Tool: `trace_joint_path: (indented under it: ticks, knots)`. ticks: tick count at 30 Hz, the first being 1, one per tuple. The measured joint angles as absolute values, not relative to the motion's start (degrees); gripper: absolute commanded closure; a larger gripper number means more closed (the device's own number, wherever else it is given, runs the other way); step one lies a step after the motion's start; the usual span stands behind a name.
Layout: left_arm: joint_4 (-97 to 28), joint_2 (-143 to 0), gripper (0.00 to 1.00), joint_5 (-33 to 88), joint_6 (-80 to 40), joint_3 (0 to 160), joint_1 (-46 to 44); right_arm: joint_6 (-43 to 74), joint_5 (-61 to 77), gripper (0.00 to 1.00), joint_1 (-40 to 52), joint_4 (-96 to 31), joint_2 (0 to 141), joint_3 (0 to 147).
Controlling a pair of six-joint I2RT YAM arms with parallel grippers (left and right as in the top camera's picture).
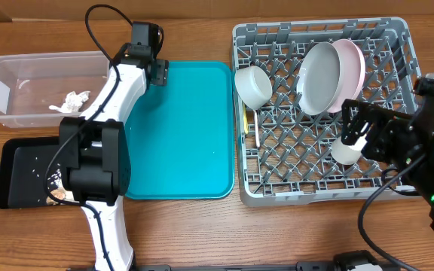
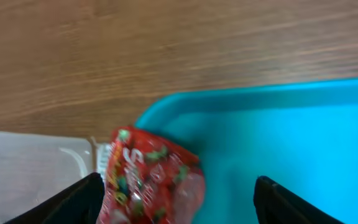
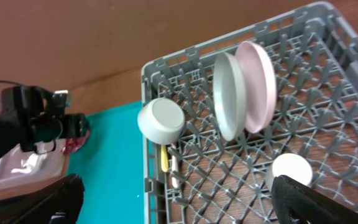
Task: Sort waste into correct bins and load items into the dishwasher rack
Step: 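Grasp the red wrapper on the teal tray with the left gripper, then drop the red wrapper into the clear plastic bin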
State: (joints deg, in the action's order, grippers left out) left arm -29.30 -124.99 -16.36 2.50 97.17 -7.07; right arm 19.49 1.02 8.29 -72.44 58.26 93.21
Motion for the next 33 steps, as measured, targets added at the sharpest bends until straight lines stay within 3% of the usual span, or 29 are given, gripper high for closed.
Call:
trace_joint_path:
  ticks: [8,10,11,13,14,21,33]
  knots:
    - [-26.72,-128.35,0.32,-18.83,5.04,97.17,-5.21,19.49,3.27,0.00,8.29,-73.10,59.42,93.21]
    - [-27.14,-129.47,0.52,-18.55,5.15,97.17,-5.08,19.51,3.57,0.00,8.29,-73.08,59.42,93.21]
    - [-27.27,-129.99,0.69,-18.35,5.48,97.17,-4.99,19.49,3.66,0.00,8.29,-73.08,59.42,93.21]
    - [-27.38,-130.32,0.92,-18.17,5.76,97.17,-4.99,19.49,3.66,0.00,8.29,-73.10,59.42,93.21]
    - [-27.64,-130.32,0.96,-18.15,6.11,97.17,-4.99,19.49,3.66,0.00,8.29,-73.10,59.42,93.21]
    - [-31.59,-128.01,0.96,-17.63,6.07,97.23,-5.06,19.49,3.66,0.00,8.29,-73.36,59.42,93.21]
    - [-39.86,-104.53,0.96,-13.80,5.74,98.28,-3.01,19.49,3.90,0.00,8.29,-72.99,59.42,93.21]
